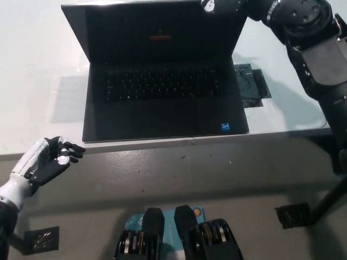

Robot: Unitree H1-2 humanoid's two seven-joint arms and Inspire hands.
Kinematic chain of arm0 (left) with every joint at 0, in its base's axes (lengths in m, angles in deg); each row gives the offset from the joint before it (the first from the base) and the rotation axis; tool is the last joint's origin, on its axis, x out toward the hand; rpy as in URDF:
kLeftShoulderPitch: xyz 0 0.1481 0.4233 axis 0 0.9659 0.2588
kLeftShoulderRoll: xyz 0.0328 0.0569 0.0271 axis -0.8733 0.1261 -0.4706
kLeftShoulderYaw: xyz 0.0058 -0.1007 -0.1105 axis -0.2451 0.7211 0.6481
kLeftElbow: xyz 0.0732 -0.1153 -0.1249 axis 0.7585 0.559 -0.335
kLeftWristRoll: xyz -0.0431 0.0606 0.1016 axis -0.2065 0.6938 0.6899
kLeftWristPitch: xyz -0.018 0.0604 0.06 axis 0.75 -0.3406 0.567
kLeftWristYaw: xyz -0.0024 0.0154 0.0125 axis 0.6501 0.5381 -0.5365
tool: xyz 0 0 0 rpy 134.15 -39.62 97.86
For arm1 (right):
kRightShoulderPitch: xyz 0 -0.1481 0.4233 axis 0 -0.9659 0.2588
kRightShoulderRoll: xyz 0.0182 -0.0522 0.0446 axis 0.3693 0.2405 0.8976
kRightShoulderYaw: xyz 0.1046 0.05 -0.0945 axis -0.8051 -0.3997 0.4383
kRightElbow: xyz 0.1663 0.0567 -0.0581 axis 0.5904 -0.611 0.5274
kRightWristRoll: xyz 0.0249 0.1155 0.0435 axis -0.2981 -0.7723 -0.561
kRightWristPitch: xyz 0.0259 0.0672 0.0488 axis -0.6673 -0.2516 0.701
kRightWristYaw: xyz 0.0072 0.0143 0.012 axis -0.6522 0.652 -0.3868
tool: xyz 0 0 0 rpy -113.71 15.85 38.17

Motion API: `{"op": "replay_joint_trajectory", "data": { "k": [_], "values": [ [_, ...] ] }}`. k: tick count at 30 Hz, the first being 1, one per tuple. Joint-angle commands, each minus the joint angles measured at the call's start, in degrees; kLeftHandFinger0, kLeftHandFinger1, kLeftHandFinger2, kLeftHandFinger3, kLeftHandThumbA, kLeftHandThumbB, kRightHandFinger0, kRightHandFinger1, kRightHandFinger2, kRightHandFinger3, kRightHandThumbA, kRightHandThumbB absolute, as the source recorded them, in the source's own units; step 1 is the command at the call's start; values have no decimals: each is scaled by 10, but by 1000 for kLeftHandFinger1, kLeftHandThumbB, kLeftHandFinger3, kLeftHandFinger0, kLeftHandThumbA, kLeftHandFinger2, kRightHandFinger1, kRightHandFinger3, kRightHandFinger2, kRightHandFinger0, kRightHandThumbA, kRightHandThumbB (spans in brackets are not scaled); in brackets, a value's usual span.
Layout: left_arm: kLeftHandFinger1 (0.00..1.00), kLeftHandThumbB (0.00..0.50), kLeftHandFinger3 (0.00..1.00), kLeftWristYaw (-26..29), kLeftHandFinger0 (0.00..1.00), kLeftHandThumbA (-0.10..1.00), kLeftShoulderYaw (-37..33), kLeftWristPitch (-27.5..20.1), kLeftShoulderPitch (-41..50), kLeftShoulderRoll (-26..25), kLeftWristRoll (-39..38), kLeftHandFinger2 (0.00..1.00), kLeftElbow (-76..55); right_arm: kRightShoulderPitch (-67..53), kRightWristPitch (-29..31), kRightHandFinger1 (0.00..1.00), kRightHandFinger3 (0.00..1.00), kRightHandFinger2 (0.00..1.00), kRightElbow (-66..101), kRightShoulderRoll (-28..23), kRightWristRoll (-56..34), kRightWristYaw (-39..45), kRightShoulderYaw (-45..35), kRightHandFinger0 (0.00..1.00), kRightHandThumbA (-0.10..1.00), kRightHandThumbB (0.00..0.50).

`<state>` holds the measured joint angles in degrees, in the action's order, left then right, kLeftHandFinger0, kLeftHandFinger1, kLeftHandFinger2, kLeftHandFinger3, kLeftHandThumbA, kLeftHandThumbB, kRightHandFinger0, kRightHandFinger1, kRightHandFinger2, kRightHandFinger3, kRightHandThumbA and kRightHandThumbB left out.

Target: The robot uses its right hand to push down on the lid of a laptop kept in the middle of the desk to close it

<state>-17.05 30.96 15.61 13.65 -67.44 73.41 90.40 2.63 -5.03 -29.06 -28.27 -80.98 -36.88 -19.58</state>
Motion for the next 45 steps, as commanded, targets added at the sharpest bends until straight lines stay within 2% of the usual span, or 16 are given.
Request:
{"op": "replay_joint_trajectory", "data": {
  "k": [1,2,3,5,8,11,14,16,20,23,24,27,31,36,41,45],
  "values": [
    [603,169,505,-1,673,70,10,-2,-18,-23,-1,575,-17,-29,-24,1000,1000,1000,40,-1,-6,-10,-25,1000,211,327],
    [603,170,503,-1,674,71,11,2,-23,-27,-1,575,-17,-34,-32,1000,1000,1000,51,1,-7,-13,-32,1000,210,328],
    [599,161,509,-1,667,50,11,2,-25,-27,-1,571,-15,-75,-57,1000,1000,1000,111,0,-14,-21,-46,1000,215,281],
    [601,163,518,0,663,59,12,18,-31,-30,0,576,-18,-96,-72,1000,1000,1000,136,8,-31,-27,-72,1000,197,277],
    [595,169,504,-2,653,32,15,12,-33,-29,-5,566,-14,-147,-107,1000,1000,1000,205,32,-60,-31,-114,1000,127,228],
    [594,165,498,-5,647,27,15,2,-35,-30,-4,566,-9,-185,-129,1000,1000,984,255,43,-57,-32,-121,1000,231,267],
    [624,161,518,-5,682,30,14,5,-35,-33,2,594,-11,-235,-145,1000,1000,973,308,58,-79,-28,-137,1000,209,278],
    [600,167,508,-8,655,9,16,-1,-37,-32,-4,575,-6,-258,-165,1000,1000,983,333,65,-87,-31,-142,1000,176,283],
    [553,166,496,-15,594,22,17,-14,-45,-37,-6,538,6,-296,-143,1000,1000,1000,343,73,-92,-24,-139,1000,164,234],
    [577,165,502,-15,643,28,14,-13,-54,-39,-3,555,10,-318,-138,1000,1000,980,349,70,-91,-20,-133,1000,200,212],
    [576,166,497,-15,638,22,14,-11,-53,-39,-4,552,8,-324,-138,1000,1000,969,348,70,-95,-18,-133,1000,229,230],
    [571,158,504,-13,622,-19,15,-4,-54,-38,-4,556,3,-346,-144,1000,1000,1000,349,74,-98,-25,-134,1000,213,210],
    [577,154,513,-18,624,-6,13,-17,-57,-41,-3,559,8,-365,-131,1000,1000,1000,331,81,-114,-24,-145,1000,178,179],
    [593,157,522,-15,644,20,8,-6,-61,-40,4,578,4,-390,-113,1000,1000,991,318,87,-120,-29,-157,1000,168,173],
    [607,151,533,-10,666,-10,10,-11,-55,-37,6,584,4,-415,-92,1000,1000,992,289,96,-125,-31,-166,1000,178,212],
    [600,157,525,-10,649,-8,12,-19,-52,-34,3,577,10,-426,-83,1000,1000,1000,282,97,-129,-25,-165,1000,148,174]
  ]
}}
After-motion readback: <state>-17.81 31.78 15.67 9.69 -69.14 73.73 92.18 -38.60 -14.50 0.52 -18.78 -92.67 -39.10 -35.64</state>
